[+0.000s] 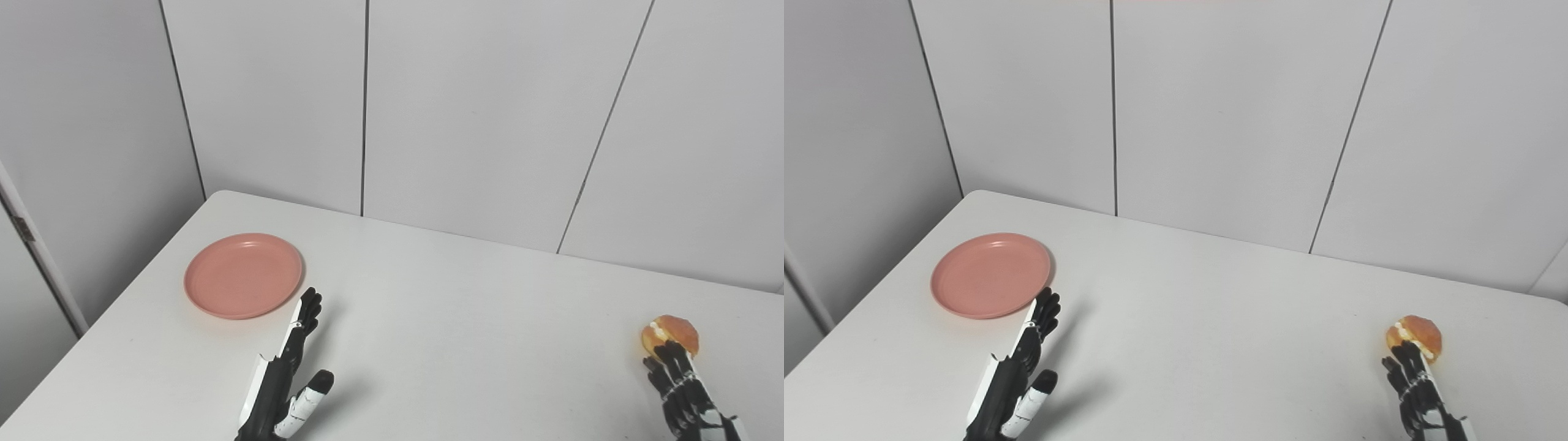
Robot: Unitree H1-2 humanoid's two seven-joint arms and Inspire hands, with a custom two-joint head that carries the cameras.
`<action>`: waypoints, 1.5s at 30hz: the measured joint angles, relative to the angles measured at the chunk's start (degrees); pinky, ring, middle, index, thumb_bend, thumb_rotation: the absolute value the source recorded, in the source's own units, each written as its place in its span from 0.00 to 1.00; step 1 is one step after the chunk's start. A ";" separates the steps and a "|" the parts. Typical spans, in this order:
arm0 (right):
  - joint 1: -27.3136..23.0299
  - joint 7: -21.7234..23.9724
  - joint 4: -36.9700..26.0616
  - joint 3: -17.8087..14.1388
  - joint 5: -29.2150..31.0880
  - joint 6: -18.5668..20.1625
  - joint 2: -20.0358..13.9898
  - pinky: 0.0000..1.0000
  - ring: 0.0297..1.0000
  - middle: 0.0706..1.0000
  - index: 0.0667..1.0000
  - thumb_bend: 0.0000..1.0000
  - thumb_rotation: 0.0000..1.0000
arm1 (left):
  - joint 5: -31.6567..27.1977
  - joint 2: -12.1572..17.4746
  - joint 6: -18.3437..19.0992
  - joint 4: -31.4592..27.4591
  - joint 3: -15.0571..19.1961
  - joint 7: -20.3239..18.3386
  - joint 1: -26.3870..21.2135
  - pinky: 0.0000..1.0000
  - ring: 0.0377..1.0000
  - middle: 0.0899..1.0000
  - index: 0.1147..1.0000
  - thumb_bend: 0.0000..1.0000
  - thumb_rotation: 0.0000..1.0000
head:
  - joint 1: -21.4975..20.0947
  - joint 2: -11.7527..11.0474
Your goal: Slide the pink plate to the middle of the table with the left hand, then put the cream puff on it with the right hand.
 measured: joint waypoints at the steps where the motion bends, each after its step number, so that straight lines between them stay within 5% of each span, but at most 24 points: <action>1: -0.04 0.00 0.08 0.01 -0.16 0.00 0.01 0.99 0.93 0.96 0.96 0.93 1.00 | -0.79 -0.03 -0.18 0.05 0.06 -0.01 0.00 0.96 0.98 0.99 1.00 0.85 0.88 | 0.00 0.00; 7: -0.12 -0.08 0.84 -0.04 -0.84 -0.09 0.11 0.95 0.91 0.94 0.95 0.92 1.00 | -10.49 -1.22 1.34 -0.26 0.64 -0.98 -0.13 0.93 0.93 0.92 0.94 0.90 0.85 | 0.17 0.26; 17: -0.08 -0.16 -0.56 -0.17 -1.20 -1.14 0.84 0.93 0.90 0.94 0.95 0.95 1.00 | -15.61 -1.17 12.69 -5.24 0.12 -2.97 -5.74 0.84 0.91 0.91 0.91 0.99 0.85 | -0.27 0.44; 26: -0.04 -0.20 -1.00 -0.16 -1.43 -1.25 0.91 0.93 0.90 0.94 0.95 0.95 1.00 | -21.74 4.77 13.91 -6.59 4.50 -5.72 -13.49 0.83 0.90 0.91 0.89 0.98 0.83 | -0.53 0.26; 35: 0.06 -0.36 -0.60 -0.19 -2.18 -1.59 0.79 0.92 0.89 0.93 0.94 0.94 1.00 | -22.29 7.32 15.76 -11.27 8.88 -4.80 -19.32 0.86 0.92 0.91 0.92 0.99 0.85 | -0.53 0.00; 45: 0.27 -0.39 -0.61 -0.11 -2.17 -2.33 0.61 0.92 0.89 0.93 0.94 0.94 1.00 | -21.21 18.37 10.15 6.29 16.93 -4.86 -24.98 0.93 0.94 0.90 0.90 1.00 0.88 | -0.35 0.18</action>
